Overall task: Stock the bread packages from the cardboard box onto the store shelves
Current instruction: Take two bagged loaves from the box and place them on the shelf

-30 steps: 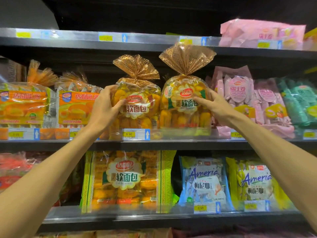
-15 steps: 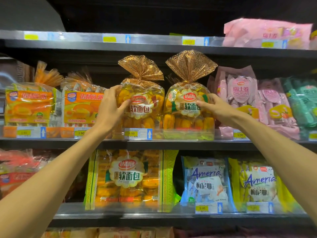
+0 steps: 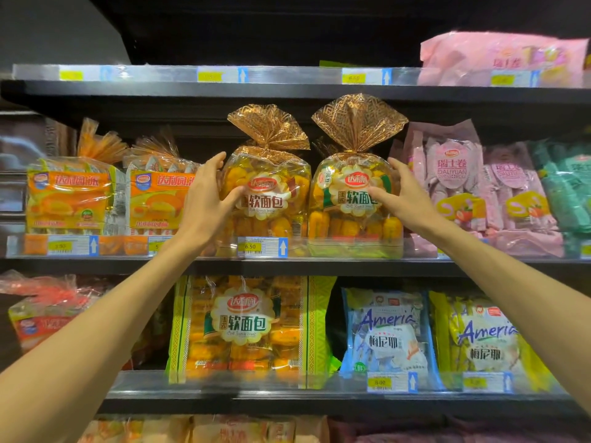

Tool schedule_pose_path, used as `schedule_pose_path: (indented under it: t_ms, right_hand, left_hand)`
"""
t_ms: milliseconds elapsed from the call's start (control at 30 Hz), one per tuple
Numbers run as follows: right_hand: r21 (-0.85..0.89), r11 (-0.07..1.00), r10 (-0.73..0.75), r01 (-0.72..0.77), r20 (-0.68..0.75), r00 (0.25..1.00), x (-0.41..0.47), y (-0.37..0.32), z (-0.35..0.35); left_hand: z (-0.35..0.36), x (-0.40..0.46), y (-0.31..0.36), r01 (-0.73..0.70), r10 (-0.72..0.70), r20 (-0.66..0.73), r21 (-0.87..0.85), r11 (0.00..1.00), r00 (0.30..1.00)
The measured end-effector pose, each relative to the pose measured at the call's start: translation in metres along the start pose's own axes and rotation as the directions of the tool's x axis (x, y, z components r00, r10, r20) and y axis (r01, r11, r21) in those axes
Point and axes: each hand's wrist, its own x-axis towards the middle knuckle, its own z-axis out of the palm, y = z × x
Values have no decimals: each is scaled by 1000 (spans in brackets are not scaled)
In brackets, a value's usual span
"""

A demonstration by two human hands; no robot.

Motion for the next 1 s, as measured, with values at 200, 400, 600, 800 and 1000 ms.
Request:
schedule_pose_path:
  t_ms: [200,400,600,800,1000]
  right_hand:
    - [-102,994,-39,38,-11,999,-9,-8,-6]
    - [-337,925,-207,176,-59,977,-26,-21,-16]
    - [-479,829,-309,289,40,950,-64,-24,-18]
    - [-569,727,-308,384,229,923,-150,-24,-17]
    - [-587,717,-190,376,354,916,-247,-12,-8]
  left_hand:
    - [-7,-7,11,-127,128,-1,110,986,992]
    - [-11,-25,41,-273,262,79,253,928,962]
    - [7,-73,70,-378,327,211,282,882,921]
    - [23,-159,91,-384,280,381,230,894,881]
    - [22,-254,101,-356,237,508,150,922,828]
